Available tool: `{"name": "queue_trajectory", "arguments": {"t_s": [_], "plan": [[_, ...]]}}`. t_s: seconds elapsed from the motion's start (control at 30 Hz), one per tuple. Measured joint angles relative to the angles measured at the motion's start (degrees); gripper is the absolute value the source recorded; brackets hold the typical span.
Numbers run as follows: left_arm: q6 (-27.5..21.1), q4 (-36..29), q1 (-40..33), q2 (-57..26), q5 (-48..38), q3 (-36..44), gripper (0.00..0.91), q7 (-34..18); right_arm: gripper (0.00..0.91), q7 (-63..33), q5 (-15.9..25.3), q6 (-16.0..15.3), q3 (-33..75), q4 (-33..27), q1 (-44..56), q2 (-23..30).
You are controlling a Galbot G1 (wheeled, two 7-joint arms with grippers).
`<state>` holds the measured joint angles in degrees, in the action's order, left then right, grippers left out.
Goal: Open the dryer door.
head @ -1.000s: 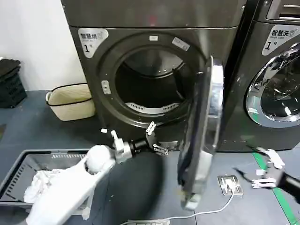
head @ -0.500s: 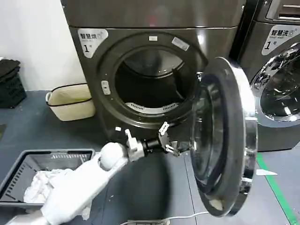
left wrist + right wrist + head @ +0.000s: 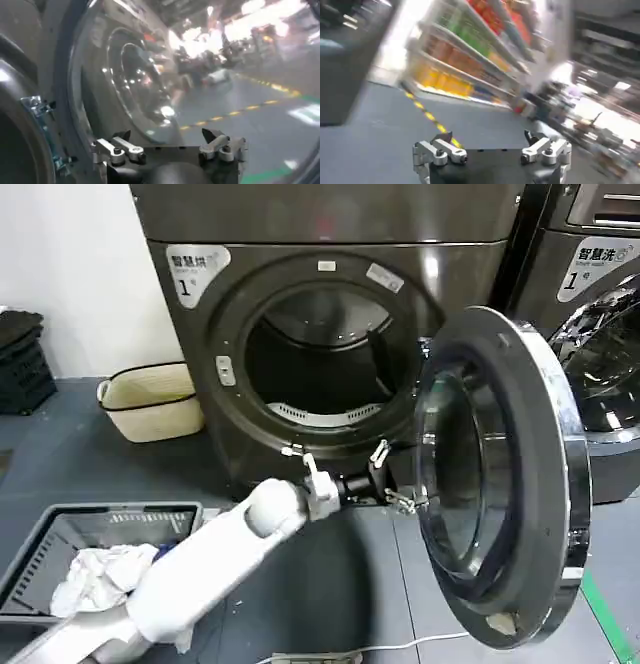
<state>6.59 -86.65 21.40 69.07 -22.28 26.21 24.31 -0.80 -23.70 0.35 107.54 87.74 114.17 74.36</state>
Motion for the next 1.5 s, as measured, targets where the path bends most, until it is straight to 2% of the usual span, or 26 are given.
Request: {"name": "queue_trajectory", "arguments": {"t_s": [0.2,0.3,0.4,0.73,1.0,1.5], "plan": [[0.37,2.53,-2.34,2.81,1.78,2.23,0.907,-1.27,0.907,-5.34,4.31,-5.01,2.81,-0.32,-1.74,2.66],[0.65,3.73,-3.13,4.17,2.5,3.2,0.907,-1.65,0.907,-6.74,6.03,-6.01,4.31,-0.34,-1.97,3.85],[1.01,4.78,-3.83,5.49,3.02,4.04,0.907,-1.9,0.907,-7.09,7.0,-6.04,5.77,-0.21,-1.9,4.79],[1.89,9.54,-6.19,11.41,6.57,6.46,0.907,-3.81,0.907,-6.71,6.52,-5.74,7.69,2.11,-1.93,7.84],[-0.38,13.87,-8.13,16.15,8.44,7.1,0.907,-6.72,0.907,-6.65,6.57,-5.22,8.27,2.88,-1.81,9.66],[-1.16,20.23,-9.87,21.73,8.72,6.75,0.907,-6.73,0.907,-6.59,6.51,-4.94,7.43,3.39,-2.44,10.85]]}}
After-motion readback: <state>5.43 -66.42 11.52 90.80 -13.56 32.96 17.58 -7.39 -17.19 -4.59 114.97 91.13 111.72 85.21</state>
